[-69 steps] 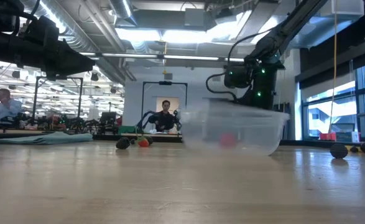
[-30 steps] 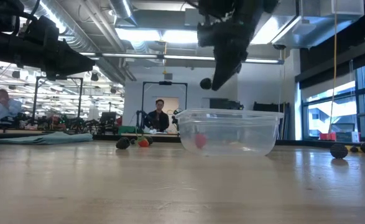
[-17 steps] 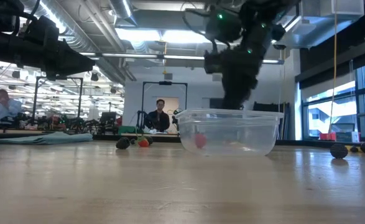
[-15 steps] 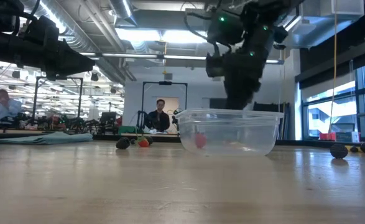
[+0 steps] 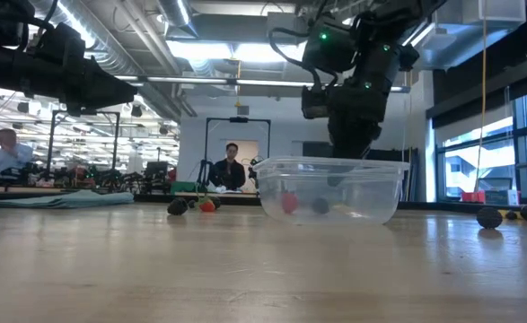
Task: Pick and placing Produce into tupperware
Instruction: Put the top cherry into the transparent bin, then put the top right strawberry into the transparent bin
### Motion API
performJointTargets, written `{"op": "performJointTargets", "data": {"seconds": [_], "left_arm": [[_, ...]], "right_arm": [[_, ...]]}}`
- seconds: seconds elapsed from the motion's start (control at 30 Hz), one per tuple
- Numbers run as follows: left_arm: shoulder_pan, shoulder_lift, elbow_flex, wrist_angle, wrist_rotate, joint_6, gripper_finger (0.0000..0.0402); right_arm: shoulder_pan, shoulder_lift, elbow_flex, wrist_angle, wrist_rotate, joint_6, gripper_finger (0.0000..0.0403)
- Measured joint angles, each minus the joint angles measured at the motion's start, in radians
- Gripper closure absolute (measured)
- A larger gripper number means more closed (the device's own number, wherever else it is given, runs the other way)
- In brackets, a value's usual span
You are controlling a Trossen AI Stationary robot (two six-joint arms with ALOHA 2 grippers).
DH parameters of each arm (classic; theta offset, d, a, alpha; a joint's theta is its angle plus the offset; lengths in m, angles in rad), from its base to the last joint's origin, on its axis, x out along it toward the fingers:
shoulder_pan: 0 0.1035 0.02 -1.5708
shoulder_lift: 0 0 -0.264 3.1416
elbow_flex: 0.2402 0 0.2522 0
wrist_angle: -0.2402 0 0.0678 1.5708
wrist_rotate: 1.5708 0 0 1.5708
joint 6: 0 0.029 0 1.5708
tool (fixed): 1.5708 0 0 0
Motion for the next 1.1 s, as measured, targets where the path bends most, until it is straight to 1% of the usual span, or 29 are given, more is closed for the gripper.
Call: {"op": "performJointTargets", "data": {"seconds": [0.17, 0.27, 0.4, 0.53, 0.67, 0.77, 0.87, 1.03, 1.1], "left_arm": [[0.000, 0.000, 0.000, 0.000, 0.000, 0.000, 0.0253], [0.000, 0.000, 0.000, 0.000, 0.000, 0.000, 0.0253], [0.000, 0.000, 0.000, 0.000, 0.000, 0.000, 0.0253], [0.000, 0.000, 0.000, 0.000, 0.000, 0.000, 0.0253], [0.000, 0.000, 0.000, 0.000, 0.000, 0.000, 0.0253], [0.000, 0.000, 0.000, 0.000, 0.000, 0.000, 0.0253], [0.000, 0.000, 0.000, 0.000, 0.000, 0.000, 0.0253], [0.000, 0.000, 0.000, 0.000, 0.000, 0.000, 0.0253], [0.000, 0.000, 0.000, 0.000, 0.000, 0.000, 0.0253]], "right_arm": [[-0.027, 0.000, 0.053, -0.061, 0.003, 0.018, 0.0291], [-0.054, 0.000, 0.117, -0.144, 0.059, 0.068, 0.0264], [-0.087, 0.000, 0.225, -0.237, 0.083, -0.028, 0.0237], [-0.116, 0.000, 0.343, -0.332, 0.079, -0.145, 0.0224], [-0.166, 0.000, 0.467, -0.456, 0.083, -0.142, 0.0222], [-0.228, -0.001, 0.539, -0.551, 0.081, -0.143, 0.0222], [-0.305, -0.002, 0.584, -0.597, 0.062, -0.152, 0.0222], [-0.448, -0.001, 0.583, -0.593, -0.079, -0.189, 0.0221], [-0.490, -0.001, 0.569, -0.584, -0.103, -0.229, 0.0221]]}}
